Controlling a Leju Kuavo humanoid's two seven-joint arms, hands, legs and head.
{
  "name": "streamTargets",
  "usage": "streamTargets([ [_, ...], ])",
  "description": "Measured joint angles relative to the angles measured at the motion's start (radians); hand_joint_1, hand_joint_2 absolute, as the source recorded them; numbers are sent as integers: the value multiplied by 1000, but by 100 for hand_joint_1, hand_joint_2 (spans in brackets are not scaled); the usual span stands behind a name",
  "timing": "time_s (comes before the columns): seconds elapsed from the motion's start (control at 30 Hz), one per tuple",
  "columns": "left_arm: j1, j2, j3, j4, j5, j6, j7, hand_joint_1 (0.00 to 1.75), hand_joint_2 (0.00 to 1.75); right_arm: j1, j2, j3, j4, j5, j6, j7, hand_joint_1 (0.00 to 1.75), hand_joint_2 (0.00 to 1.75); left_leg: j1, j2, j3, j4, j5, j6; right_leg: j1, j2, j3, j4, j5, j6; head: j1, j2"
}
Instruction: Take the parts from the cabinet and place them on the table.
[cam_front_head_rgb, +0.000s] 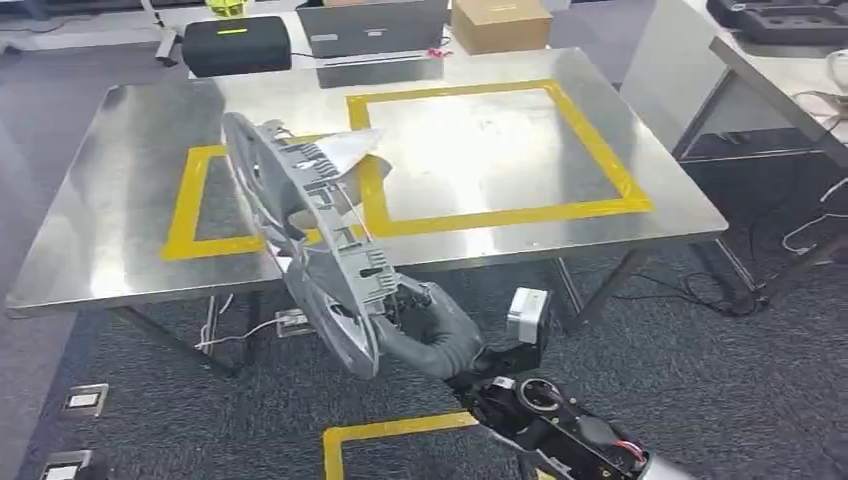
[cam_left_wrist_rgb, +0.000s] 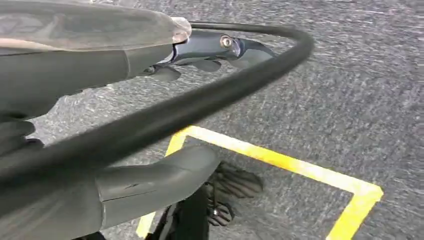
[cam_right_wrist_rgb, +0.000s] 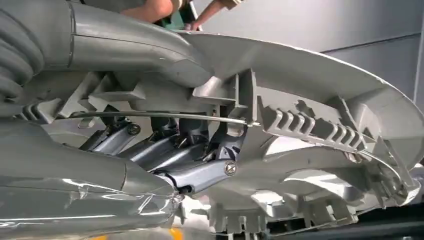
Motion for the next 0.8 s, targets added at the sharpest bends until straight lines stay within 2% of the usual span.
streamTargets([
  [0.03,0,2,0,0,0,0,0,0,175,0,0,0,0,0,0,0,175,175,-6,-8,17,-42,-7,3,10,4,-7,6,-4,5,-5,0],
  [0.13,-2,2,0,0,0,0,0,0,175,0,0,0,0,0,0,0,175,175,-11,1,15,-43,-6,11,3,8,-6,3,-6,14,0,0],
  [0.17,-4,1,0,0,1,0,0,0,175,-1,0,-1,0,0,0,0,175,175,-2,3,18,-50,-3,18,6,11,-7,4,-9,20,0,0],
  [0.2,-5,0,0,0,1,-1,0,0,175,0,0,-1,0,0,0,0,175,175,0,10,24,-56,0,22,3,-1,-16,18,-21,27,1,0],
  [0.23,-4,1,0,0,2,-1,0,0,175,-2,0,-1,0,0,0,0,175,175,0,11,26,-57,-3,30,3,-12,-31,61,-52,33,9,0],
  [0.3,-4,0,0,0,7,-1,0,0,175,-1,0,0,0,2,1,1,175,175,0,14,27,-56,-4,32,-7,-17,-111,240,-137,43,22,0],
  [0.33,-4,0,0,0,7,-1,0,0,175,-1,0,0,0,5,1,1,175,175,0,15,27,-56,-6,33,-11,-17,-147,314,-161,48,24,0],
  [0.37,-3,0,0,0,7,-1,0,0,175,0,0,0,0,5,0,2,175,175,1,15,28,-56,-7,32,-15,-18,-167,350,-161,51,28,0],
  [0.4,-3,-1,0,0,7,-1,0,0,175,0,0,0,0,8,-1,3,175,175,3,15,31,-56,-10,30,-20,-19,-161,332,-136,55,32,0],
  [0.43,-2,-2,0,0,7,-1,0,0,175,0,0,0,1,9,-1,3,175,175,5,15,35,-56,-13,26,-24,-21,-130,263,-91,57,36,0],
  [0.5,-2,-4,0,0,7,-1,0,0,175,-2,0,0,1,12,-2,3,175,175,8,15,49,-55,-20,16,-30,-30,-39,73,1,59,46,0],
  [0.53,-2,-2,0,0,7,-1,0,0,175,-3,0,1,1,13,-2,3,175,175,3,14,50,-54,-24,9,-26,-34,-18,30,-10,61,53,0],
  [0.57,-2,-2,0,0,7,-1,0,0,175,-5,0,1,1,13,-1,3,175,175,2,15,46,-48,-26,4,-23,-31,-1,9,-17,50,57,0],
  [0.63,-2,-2,0,0,7,-1,0,0,175,-4,0,1,1,13,-2,4,175,175,5,17,46,-56,-21,-9,-16,-27,-7,16,-18,38,45,0],
  [0.67,-3,-3,0,0,8,-1,0,0,175,-5,0,1,1,13,-3,5,175,175,7,19,51,-59,-21,-17,-15,-24,-4,12,-16,29,45,0],
  [0.7,-3,-4,0,0,8,-1,0,0,175,-4,0,1,0,13,-3,5,175,175,12,18,52,-52,-30,-23,-23,-24,9,0,-12,22,45,0],
  [0.73,-3,-3,0,0,8,-1,0,0,175,-6,0,0,0,13,-3,5,175,175,10,17,39,-15,-46,-22,-21,-24,15,-3,-13,18,37,0],
  [0.77,-5,-3,0,0,8,-1,0,0,175,-9,0,0,0,13,-3,4,175,175,9,15,-3,60,-79,-22,-20,-24,15,-3,-15,13,28,0],
  [0.8,-6,-3,0,0,8,-1,0,0,175,-9,0,0,0,13,-2,3,175,175,6,15,-57,153,-115,-23,-18,-24,16,-3,-17,9,17,0],
])
